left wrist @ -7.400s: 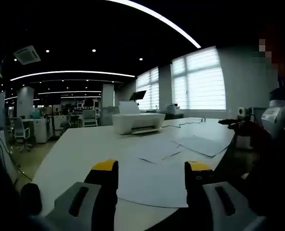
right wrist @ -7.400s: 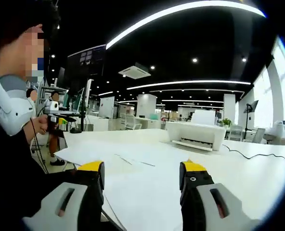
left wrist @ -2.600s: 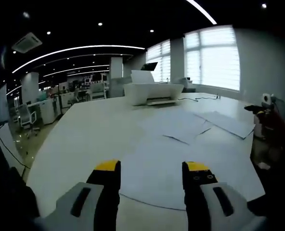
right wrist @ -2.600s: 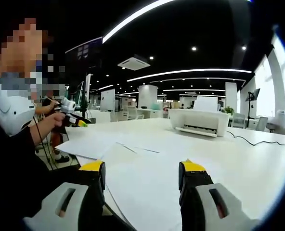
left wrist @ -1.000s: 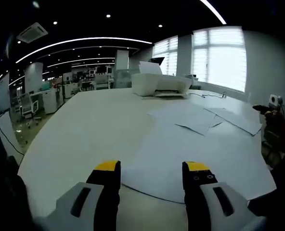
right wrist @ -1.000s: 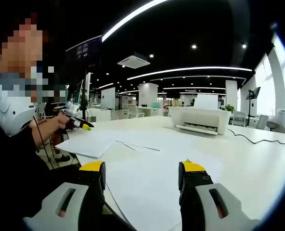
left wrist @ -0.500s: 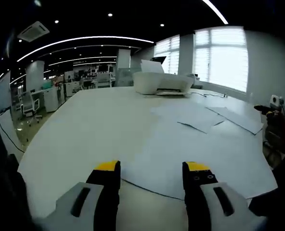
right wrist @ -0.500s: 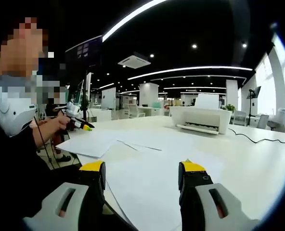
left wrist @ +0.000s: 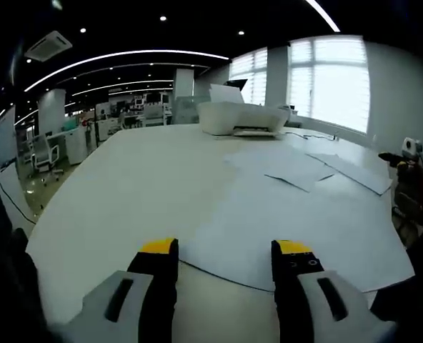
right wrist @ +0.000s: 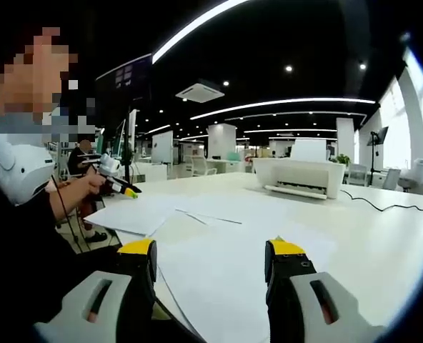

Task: Organize the stack of printing papers by aligning and flattening the scattered papers on the table

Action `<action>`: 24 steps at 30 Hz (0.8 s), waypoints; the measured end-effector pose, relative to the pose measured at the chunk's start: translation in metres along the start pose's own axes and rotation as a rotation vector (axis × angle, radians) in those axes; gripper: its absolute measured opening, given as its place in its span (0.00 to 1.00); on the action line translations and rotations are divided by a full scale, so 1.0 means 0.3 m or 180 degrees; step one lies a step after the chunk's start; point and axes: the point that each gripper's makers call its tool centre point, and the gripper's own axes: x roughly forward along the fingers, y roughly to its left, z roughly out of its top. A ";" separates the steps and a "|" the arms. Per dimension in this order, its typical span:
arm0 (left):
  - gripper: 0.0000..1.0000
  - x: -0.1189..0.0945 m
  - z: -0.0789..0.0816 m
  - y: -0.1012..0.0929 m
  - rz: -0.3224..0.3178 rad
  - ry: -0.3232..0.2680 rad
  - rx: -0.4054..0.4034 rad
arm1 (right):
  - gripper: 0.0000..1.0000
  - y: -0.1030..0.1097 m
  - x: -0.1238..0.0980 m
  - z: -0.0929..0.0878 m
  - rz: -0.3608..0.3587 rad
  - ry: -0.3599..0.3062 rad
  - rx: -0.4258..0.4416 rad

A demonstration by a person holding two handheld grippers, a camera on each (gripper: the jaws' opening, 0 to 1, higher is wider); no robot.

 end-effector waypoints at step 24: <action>0.43 0.001 -0.005 -0.007 0.0009 -0.0003 0.0095 | 0.57 0.005 -0.001 0.000 0.0018 -0.0028 0.0014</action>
